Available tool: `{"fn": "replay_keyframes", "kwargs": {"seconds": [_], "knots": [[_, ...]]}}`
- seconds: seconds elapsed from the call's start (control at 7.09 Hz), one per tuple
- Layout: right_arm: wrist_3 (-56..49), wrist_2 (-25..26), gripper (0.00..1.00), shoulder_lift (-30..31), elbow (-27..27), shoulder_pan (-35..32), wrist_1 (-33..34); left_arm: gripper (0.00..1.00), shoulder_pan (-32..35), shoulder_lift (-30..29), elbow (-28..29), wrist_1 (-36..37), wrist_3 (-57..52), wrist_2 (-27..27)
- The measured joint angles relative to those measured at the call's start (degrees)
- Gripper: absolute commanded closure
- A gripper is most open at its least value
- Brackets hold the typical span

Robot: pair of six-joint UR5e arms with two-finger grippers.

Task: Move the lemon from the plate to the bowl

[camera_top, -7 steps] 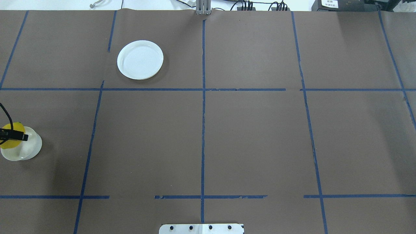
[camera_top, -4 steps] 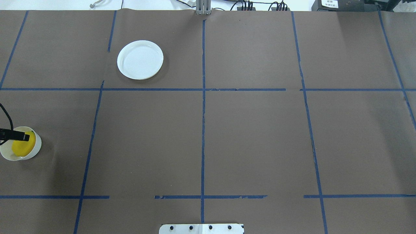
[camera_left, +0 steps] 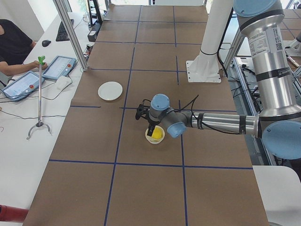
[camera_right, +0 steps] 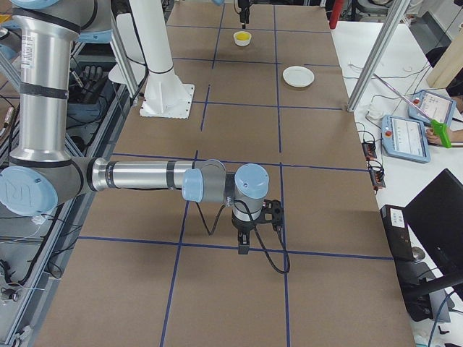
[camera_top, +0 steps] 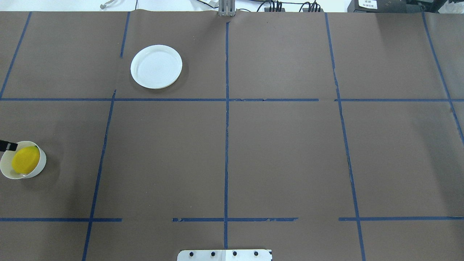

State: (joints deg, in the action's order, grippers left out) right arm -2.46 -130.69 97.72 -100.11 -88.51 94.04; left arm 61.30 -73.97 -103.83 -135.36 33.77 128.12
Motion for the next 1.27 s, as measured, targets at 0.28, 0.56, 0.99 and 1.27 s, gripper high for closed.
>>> {"fn": "replay_keyframes", "kwargs": {"seconds": [0.28,0.56,0.99,1.27], "knots": [[0.0,0.0,0.00,0.0,0.0,0.0,0.0,0.00,9.7,-1.8,-0.3,11.1,-15.8,2.9],[0.0,0.0,0.00,0.0,0.0,0.0,0.0,0.00,18.4,-5.8,0.2,26.2,-28.8,5.1],[0.0,0.0,0.00,0.0,0.0,0.0,0.0,0.00,25.4,-7.6,1.4,40.7,-38.0,5.5],[0.0,0.0,0.00,0.0,0.0,0.0,0.0,0.00,27.5,-7.1,2.2,45.8,-42.7,5.4]]}}
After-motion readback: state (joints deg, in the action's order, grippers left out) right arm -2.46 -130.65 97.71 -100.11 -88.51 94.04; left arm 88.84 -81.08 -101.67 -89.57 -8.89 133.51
